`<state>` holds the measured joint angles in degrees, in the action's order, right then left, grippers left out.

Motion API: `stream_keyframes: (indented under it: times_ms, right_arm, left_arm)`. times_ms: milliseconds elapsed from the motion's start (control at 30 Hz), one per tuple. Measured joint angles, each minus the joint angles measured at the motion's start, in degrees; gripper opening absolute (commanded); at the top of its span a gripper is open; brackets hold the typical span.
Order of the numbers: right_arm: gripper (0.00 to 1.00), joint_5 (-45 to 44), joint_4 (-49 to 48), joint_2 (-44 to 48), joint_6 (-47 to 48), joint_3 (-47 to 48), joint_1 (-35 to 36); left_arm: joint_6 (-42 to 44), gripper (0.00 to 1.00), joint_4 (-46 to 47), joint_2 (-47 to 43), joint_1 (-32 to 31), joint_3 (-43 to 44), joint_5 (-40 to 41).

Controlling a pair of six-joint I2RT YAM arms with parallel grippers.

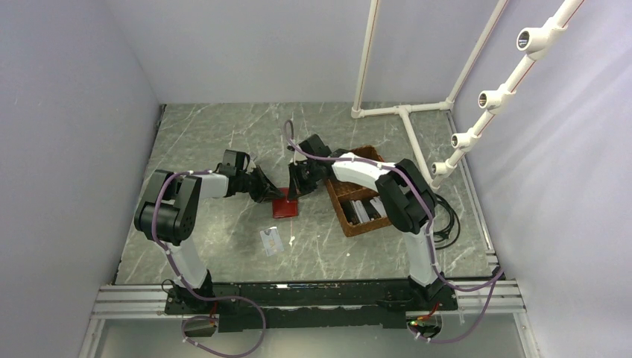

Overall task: Put the credit cards into the card holder
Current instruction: Close the card holder at the center of the board.

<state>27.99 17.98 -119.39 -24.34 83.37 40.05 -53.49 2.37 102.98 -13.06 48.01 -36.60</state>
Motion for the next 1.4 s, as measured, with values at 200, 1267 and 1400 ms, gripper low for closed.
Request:
stream_keyframes:
  times_ms: [200, 1267, 1400]
  right_arm:
    - [0.00, -0.79, 2.84, -0.98, 0.83, 2.16, 0.33]
    - [0.00, 8.63, -2.75, -4.83, -4.33, 1.20, -1.44]
    - [0.07, 9.07, -0.42, -5.09, -2.01, 3.08, -1.42]
  left_arm:
    - [0.00, 0.00, 0.00, 0.04, 0.00, 0.00, 0.00]
    - [-0.17, 0.08, -0.07, 0.04, 0.00, 0.00, 0.02]
    - [0.90, 0.28, -1.75, 0.04, -0.07, 0.96, 0.09]
